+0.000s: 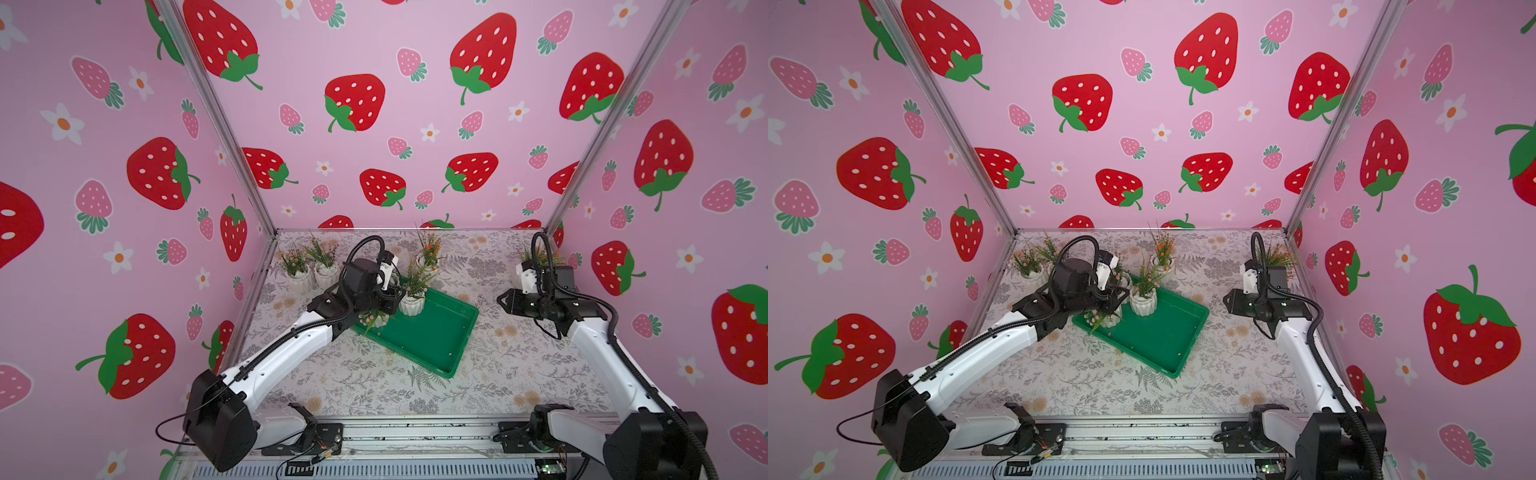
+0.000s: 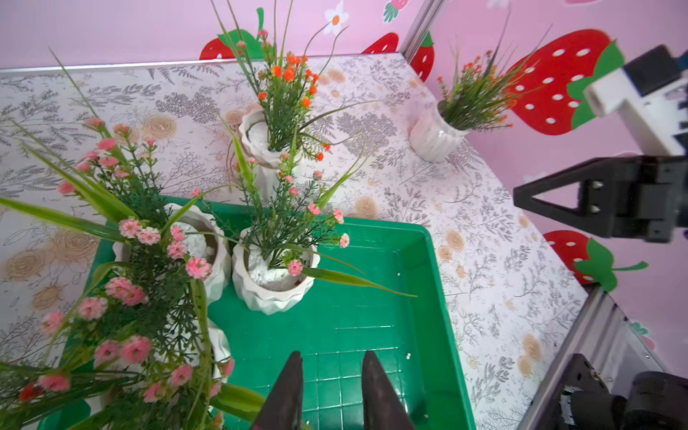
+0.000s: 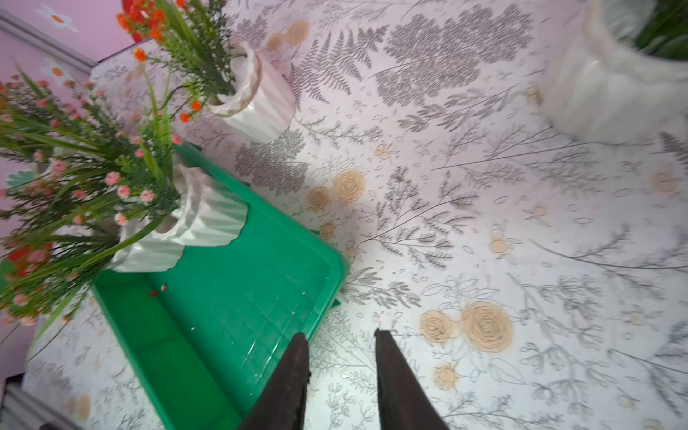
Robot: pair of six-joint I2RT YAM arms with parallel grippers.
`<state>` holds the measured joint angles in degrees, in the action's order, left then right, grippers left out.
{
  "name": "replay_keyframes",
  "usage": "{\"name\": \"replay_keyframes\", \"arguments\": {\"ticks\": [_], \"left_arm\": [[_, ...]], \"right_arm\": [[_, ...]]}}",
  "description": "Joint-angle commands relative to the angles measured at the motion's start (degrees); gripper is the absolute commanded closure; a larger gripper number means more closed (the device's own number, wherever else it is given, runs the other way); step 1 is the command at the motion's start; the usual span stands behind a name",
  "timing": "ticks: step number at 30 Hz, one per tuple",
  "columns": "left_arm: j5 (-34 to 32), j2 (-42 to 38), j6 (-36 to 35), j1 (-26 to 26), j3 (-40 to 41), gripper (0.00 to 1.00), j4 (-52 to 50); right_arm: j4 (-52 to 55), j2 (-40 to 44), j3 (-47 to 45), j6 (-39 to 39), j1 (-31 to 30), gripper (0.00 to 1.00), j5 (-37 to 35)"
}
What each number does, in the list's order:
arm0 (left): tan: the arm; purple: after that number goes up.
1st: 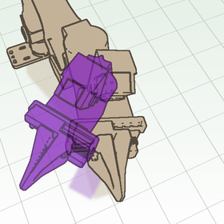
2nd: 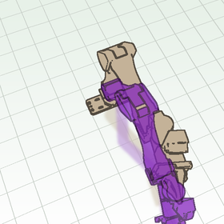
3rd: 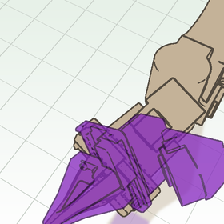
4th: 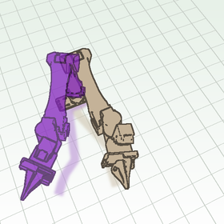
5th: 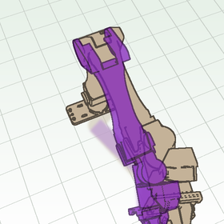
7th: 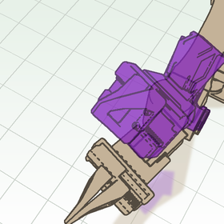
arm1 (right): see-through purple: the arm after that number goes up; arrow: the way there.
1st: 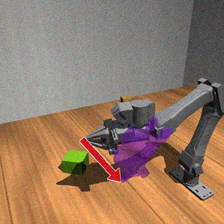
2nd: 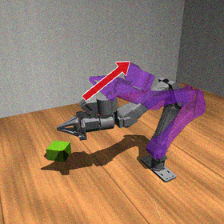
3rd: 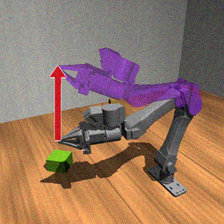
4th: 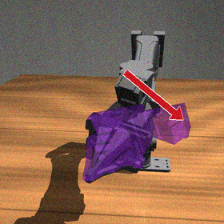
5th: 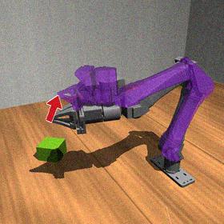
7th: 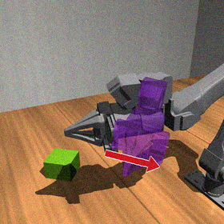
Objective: Put the potted gypsophila into the storage box
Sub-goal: Pick up the baby's breath potted plant from the center of the board.
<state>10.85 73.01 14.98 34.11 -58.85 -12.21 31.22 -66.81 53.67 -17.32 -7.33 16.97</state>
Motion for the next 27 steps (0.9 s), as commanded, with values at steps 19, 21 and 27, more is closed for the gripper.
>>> {"name": "replay_keyframes", "arguments": {"ticks": [19, 21, 27], "left_arm": [[7.4, 6.9, 3.8, -2.1, 1.0, 0.63, 16.4], [7.8, 6.8, 4.1, -2.2, 1.1, 0.62, 16.2], [6.2, 5.5, 3.3, -2.2, 1.6, 0.61, 15.3]], "right_arm": [[8.3, -12.6, 15.6, 8.1, 6.3, 0.62, -14.2], [8.0, -13.9, 16.2, 7.4, 6.3, 0.62, -14.0], [7.8, -18.0, 17.3, 7.5, 6.3, 0.61, -16.1]]}}
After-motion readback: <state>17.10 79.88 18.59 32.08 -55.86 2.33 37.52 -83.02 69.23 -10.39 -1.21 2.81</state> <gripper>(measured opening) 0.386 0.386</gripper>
